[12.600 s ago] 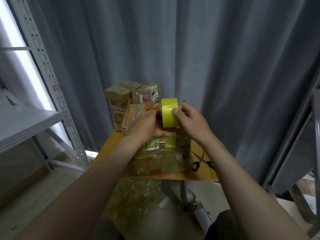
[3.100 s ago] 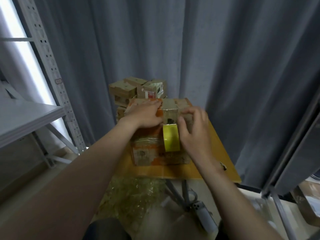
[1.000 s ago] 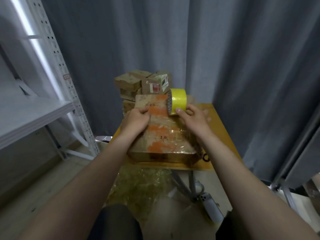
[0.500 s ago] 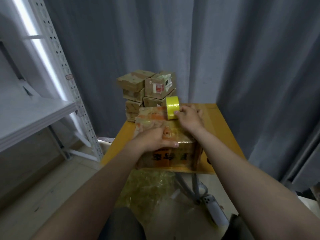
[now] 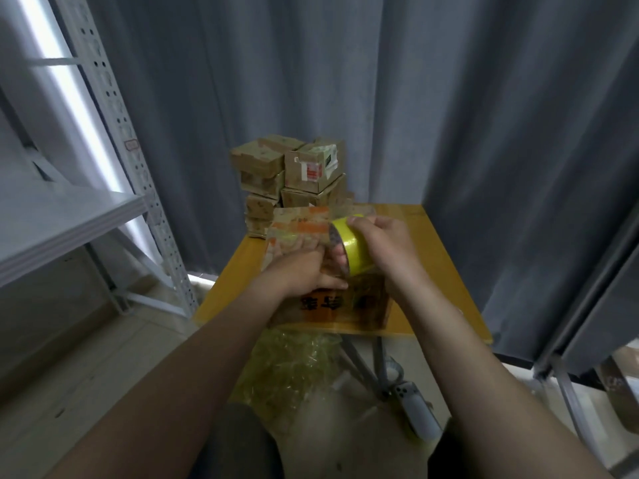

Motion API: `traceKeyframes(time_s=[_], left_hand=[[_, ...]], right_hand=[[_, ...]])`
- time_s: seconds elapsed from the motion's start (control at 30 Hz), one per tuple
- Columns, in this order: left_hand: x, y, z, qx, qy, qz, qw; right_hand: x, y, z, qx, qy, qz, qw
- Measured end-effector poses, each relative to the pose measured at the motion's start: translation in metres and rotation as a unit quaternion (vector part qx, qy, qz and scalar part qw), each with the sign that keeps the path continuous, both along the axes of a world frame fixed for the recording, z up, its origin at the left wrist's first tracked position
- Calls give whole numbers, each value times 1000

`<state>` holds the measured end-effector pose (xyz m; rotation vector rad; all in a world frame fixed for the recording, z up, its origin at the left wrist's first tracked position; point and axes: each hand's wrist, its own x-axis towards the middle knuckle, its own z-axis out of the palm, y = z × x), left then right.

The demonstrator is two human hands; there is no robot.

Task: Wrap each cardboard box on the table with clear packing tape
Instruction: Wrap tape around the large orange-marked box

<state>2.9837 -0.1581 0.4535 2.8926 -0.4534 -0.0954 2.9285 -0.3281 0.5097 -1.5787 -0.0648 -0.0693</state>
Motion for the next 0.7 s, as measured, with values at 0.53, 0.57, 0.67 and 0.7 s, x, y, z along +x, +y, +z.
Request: traceKeyframes(time_s=[0.53, 0.57, 0.67, 0.7], left_hand=[[-9, -4, 13, 52, 47, 9, 997], [-9, -3, 12, 59, 48, 9, 997], [-10, -4, 13, 66, 53, 11, 996], [-10, -4, 13, 67, 54, 13, 996]], right_hand=[[-69, -2, -36, 6, 69, -5, 998], [-71, -2, -36, -3, 70, -8, 997], [-75, -2, -35, -4, 78, 9, 997], [-77, -2, -35, -10, 76, 15, 997]])
